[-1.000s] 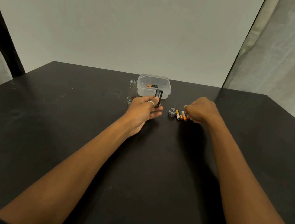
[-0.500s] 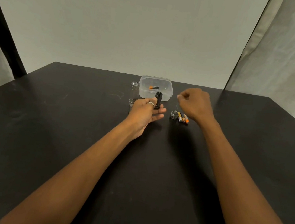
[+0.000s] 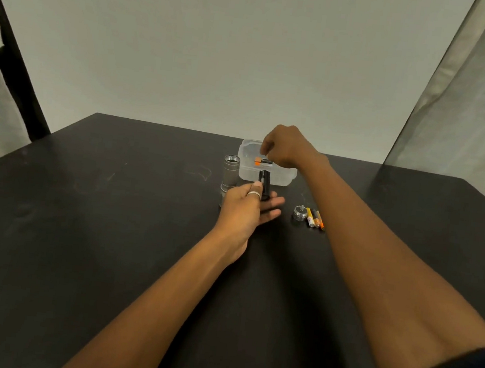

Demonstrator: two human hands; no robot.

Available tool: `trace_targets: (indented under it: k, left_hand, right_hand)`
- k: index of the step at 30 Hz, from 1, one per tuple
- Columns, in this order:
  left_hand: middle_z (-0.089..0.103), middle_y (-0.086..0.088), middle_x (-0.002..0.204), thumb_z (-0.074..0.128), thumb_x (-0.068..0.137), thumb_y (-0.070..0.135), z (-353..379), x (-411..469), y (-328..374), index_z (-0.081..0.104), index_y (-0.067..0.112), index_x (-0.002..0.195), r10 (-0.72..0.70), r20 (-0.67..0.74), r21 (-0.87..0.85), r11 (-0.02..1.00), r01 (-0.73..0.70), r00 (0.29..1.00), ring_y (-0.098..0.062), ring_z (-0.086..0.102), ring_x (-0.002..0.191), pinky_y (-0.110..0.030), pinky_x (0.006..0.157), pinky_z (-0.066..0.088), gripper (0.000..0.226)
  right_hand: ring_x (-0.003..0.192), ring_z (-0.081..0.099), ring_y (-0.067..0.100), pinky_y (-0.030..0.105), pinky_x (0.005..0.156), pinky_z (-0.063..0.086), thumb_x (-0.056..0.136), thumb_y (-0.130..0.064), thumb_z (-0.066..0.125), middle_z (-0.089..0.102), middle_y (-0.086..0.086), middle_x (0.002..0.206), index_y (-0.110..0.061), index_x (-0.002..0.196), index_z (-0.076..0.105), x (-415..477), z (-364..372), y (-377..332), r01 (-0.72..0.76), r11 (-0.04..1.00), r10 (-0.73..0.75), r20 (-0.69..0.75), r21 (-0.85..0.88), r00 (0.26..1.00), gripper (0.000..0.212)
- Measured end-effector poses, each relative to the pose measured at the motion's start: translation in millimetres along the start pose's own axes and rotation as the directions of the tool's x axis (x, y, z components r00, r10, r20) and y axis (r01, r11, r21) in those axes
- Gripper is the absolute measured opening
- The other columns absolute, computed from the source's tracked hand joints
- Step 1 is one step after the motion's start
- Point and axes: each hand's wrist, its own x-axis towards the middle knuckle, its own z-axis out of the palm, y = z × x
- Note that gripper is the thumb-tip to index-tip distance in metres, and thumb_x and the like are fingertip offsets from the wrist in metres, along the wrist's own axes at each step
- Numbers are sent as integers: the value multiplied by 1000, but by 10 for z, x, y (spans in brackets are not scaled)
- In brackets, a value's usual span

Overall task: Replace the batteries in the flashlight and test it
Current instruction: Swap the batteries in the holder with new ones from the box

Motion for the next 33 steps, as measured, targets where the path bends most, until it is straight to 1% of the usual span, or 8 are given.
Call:
trace_targets:
  k: [6, 13, 17, 20, 23, 26, 29, 33]
  left_hand:
    - [69, -14, 110, 39, 110, 20, 10, 3, -2, 64, 12, 103, 23, 24, 13, 1000, -23, 999, -20, 74, 102, -31, 79, 62, 27]
    - [69, -14, 110, 40, 109, 21, 0, -9, 6, 65, 12, 102, 31, 39, 12, 999, -31, 999, -20, 75, 100, -32, 78, 62, 27]
    - [69, -14, 113, 39, 110, 20, -13, -29, 23, 64, 11, 106, 15, 59, 0, 1000, -15, 998, -19, 75, 100, -30, 78, 62, 27]
    - [71, -15, 115, 38, 110, 19, -13, -53, 49, 64, 13, 105, -11, 65, 1, 1000, 11, 998, -18, 75, 98, -30, 78, 61, 27]
    - [72, -14, 113, 40, 109, 18, -12, -67, 64, 65, 13, 105, -12, 62, -6, 1000, 13, 998, -18, 76, 96, -30, 77, 61, 26]
    - [72, -11, 109, 44, 108, 17, -16, -76, 64, 66, 10, 113, -4, 67, -23, 1000, 5, 998, -17, 76, 96, -29, 74, 60, 24]
    - [73, -10, 108, 51, 106, 17, -30, -74, 69, 65, 6, 122, -13, 68, -57, 998, 17, 998, -17, 76, 97, -28, 72, 59, 24]
    - [75, -8, 108, 59, 102, 15, -47, -88, 85, 66, 6, 119, -15, 85, -113, 993, 25, 996, -17, 75, 99, -25, 70, 59, 20]
  right_hand:
    - [109, 65, 28, 34, 90, 54, 89, 2, 63, 75, 9, 117, -13, 110, 80, 216, 151, 17, 38, 993, -26, 113, -107, 993, 31]
    - [102, 65, 26, 31, 79, 50, 87, 1, 64, 74, 9, 114, -18, 102, 80, 300, 215, 45, 27, 996, -16, 132, -82, 991, 29]
    - [111, 65, 26, 32, 90, 51, 89, -4, 64, 70, 8, 128, -21, 114, 77, 157, 16, -7, 50, 998, -49, -28, 48, 998, 33]
    - [97, 68, 19, 32, 85, 55, 89, -2, 64, 74, 8, 116, -18, 113, 76, -96, -184, -55, 50, 970, -14, -152, 240, 988, 31]
    - [85, 75, 19, 26, 71, 61, 90, -5, 68, 77, 6, 94, -13, 113, 73, -479, -296, -98, 49, 859, 69, -211, 510, 975, 24]
    - [85, 77, 21, 19, 65, 57, 92, -8, 71, 75, 8, 91, -6, 111, 72, -845, -306, -94, 88, 704, 117, -237, 705, 964, 19]
    - [88, 77, 24, 23, 68, 59, 89, -9, 75, 75, 11, 95, -8, 106, 73, -1075, -275, -79, 124, 656, 137, -279, 744, 950, 17]
    - [85, 76, 16, 32, 74, 63, 85, -12, 80, 78, 5, 89, -10, 100, 75, -1237, -197, -86, 124, 703, 163, -328, 700, 930, 16]
